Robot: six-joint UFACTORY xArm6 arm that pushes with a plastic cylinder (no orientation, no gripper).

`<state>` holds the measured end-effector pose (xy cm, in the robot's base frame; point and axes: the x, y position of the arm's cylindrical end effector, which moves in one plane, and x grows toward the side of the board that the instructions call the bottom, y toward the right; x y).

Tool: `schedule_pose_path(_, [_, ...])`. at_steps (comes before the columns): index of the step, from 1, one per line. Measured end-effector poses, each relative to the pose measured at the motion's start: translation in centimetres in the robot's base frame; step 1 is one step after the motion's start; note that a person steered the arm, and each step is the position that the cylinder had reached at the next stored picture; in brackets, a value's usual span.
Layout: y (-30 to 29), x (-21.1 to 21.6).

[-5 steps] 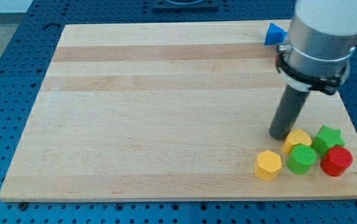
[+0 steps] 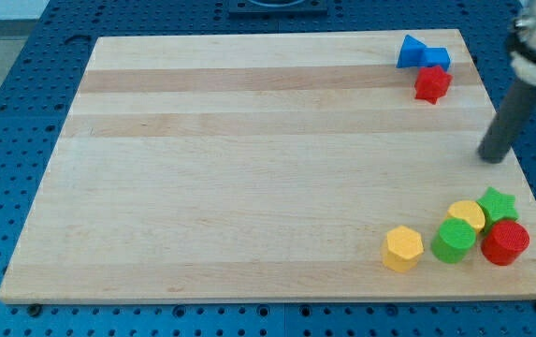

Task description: Move the red star above the yellow hexagon

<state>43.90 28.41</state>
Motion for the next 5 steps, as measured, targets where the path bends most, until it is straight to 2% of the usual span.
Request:
schedule_pose_path(1, [2.8, -5.7])
schedule_pose_path(2, [2.3, -10.9])
schedule_pose_path(3, [-0.2, -13.8])
schedule_pose_path(4, [-5.5, -13.8])
schedule_pose_path(5, [-11.1, -11.7])
